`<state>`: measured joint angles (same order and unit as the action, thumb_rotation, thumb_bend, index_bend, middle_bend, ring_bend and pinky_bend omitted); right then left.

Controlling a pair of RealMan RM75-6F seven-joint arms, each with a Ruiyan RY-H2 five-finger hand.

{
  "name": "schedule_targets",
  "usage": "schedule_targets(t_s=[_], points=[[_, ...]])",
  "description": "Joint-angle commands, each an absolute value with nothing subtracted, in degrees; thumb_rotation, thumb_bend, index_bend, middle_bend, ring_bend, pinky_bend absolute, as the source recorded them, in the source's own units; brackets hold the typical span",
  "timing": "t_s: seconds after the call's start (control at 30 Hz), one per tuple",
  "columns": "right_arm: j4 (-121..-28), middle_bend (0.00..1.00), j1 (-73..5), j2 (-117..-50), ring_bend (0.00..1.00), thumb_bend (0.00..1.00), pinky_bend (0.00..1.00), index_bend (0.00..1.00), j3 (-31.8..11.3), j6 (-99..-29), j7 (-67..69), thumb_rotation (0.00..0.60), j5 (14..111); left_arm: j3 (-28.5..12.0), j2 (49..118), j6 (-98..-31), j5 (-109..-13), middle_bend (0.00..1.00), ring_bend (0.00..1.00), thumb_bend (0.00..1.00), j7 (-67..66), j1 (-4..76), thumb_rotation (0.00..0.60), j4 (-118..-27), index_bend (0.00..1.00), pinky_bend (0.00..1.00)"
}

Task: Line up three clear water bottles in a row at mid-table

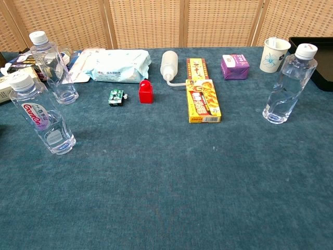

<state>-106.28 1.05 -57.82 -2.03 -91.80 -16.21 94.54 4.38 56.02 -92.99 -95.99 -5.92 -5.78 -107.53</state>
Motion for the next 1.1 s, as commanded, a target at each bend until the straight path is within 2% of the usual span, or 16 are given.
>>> schedule_targets(t_s=[0.03,0.27,0.47,0.6,0.8,0.93,1.1], points=[[-106.32,0.07,0.92,-57.86,0.03,0.00,0.04,0.12,-1.87,-91.49,-16.33,0.600,94.73,4.41,55.92,-92.95,-95.96,0.00,0.00,0.02,-5.59,-5.76,0.600,-107.55,0.00,0.07],[-106.71,0.07,0.81,-57.61,0.03,0.00,0.04,0.12,-1.56,-90.90,-16.26,0.600,94.74,3.98,55.20,-91.67,-95.61,0.00,0.00,0.02,-1.90,-4.54,0.600,-106.86,0.00,0.07],[-107.55,0.07,0.84,-56.88,0.03,0.00,0.04,0.12,-1.37,-91.24,-15.21,0.600,95.58,2.52,55.67,-84.26,-94.86,0.00,0.00,0.02,14.89,1.63,0.600,-101.14,0.00,0.07],[-107.19,0.07,0.80,-56.68,0.03,0.00,0.04,0.12,-1.14,-90.68,-14.54,0.600,95.17,0.96,59.56,-78.00,-94.84,0.00,0.00,0.02,28.72,7.48,0.600,-92.26,0.00,0.07],[-107.21,0.07,0.58,-56.37,0.03,0.00,0.04,0.12,-0.76,-89.71,-14.19,0.600,94.98,0.02,67.52,-75.31,-97.29,0.00,0.00,0.02,46.35,13.33,0.600,-79.79,0.00,0.07],[-107.32,0.07,0.62,-56.21,0.03,0.00,0.04,0.12,-0.79,-89.83,-14.00,0.600,94.90,-0.04,71.63,-73.30,-97.08,0.00,0.00,0.02,51.48,15.95,0.600,-74.18,0.00,0.07],[-107.32,0.07,0.57,-56.10,0.03,0.00,0.04,0.12,-0.82,-89.65,-13.84,0.600,94.59,0.06,75.49,-69.89,-96.45,0.00,0.00,0.02,52.10,18.94,0.600,-71.70,0.00,0.07]])
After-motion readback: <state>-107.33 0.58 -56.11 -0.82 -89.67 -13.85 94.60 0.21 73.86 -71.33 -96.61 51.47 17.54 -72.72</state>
